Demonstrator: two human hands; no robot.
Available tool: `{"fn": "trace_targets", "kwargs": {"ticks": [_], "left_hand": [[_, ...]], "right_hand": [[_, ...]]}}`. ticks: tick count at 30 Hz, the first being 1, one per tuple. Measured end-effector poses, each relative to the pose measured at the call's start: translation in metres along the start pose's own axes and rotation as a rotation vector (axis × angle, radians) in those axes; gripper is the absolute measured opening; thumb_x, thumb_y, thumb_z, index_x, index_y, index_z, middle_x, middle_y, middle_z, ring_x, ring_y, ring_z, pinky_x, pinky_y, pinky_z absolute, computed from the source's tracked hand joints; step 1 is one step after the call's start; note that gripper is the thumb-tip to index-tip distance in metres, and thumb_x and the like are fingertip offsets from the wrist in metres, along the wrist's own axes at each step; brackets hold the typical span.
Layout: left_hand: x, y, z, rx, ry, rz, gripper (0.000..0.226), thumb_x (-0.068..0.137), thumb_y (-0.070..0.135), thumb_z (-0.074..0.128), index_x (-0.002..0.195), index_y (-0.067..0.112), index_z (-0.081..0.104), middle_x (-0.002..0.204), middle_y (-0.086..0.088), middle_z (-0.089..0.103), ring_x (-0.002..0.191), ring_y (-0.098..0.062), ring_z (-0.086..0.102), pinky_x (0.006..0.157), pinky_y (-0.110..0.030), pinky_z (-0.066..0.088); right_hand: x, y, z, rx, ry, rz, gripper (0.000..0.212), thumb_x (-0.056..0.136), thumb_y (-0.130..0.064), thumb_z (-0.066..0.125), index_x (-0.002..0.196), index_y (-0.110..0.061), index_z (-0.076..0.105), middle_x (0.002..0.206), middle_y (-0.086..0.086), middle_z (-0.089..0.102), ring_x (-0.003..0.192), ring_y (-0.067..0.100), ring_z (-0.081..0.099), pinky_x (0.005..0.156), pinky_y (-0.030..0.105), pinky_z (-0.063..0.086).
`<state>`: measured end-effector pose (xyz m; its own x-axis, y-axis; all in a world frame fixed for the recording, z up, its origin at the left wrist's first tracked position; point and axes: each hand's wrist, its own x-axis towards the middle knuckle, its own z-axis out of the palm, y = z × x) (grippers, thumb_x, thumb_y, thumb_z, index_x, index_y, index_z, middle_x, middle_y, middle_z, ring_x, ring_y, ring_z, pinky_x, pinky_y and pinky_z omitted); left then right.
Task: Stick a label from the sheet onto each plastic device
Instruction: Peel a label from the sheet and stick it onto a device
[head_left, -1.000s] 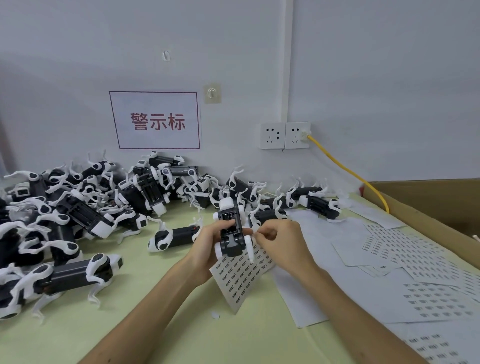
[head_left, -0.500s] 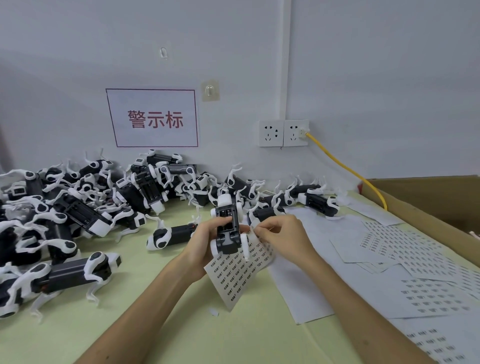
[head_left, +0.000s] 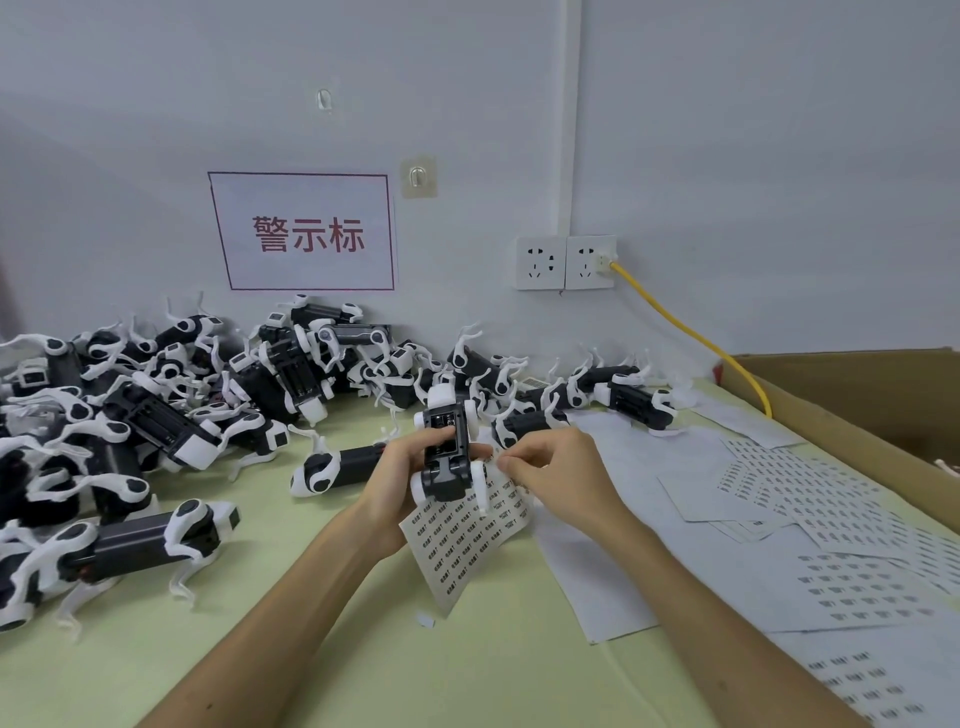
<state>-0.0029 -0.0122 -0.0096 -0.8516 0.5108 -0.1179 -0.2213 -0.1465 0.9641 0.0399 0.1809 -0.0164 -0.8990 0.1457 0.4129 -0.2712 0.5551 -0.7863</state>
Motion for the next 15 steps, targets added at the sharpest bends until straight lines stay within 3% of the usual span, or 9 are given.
{"fn": "trace_targets", "kwargs": {"ticks": [11, 15], "left_hand": [[0.0022, -0.0005, -0.0017, -0.057, -0.036, -0.017, 0.045, 0.088, 0.043, 0.056, 0.099, 0.006, 0.081, 0.112, -0.018, 0.075, 0.093, -0.032, 0.073, 0.093, -0.045, 0.050], [0.0009, 0.0005, -0.0013, -0.062, -0.035, 0.004, 0.046, 0.087, 0.043, 0.057, 0.100, 0.007, 0.081, 0.111, -0.018, 0.075, 0.091, -0.031, 0.073, 0.091, -0.045, 0.051]], "right_hand": [[0.0014, 0.0003, -0.0041, 0.038, -0.051, 0.019, 0.017, 0.090, -0.011, 0.072, 0.078, -0.021, 0.077, 0.072, -0.002, 0.074, 0.067, 0.010, 0.066, 0.075, 0.034, 0.058], [0.0000, -0.0003, -0.0042, 0.044, -0.009, -0.032, 0.015, 0.088, -0.011, 0.073, 0.078, -0.021, 0.077, 0.073, -0.003, 0.074, 0.062, 0.005, 0.065, 0.069, 0.026, 0.056]]}}
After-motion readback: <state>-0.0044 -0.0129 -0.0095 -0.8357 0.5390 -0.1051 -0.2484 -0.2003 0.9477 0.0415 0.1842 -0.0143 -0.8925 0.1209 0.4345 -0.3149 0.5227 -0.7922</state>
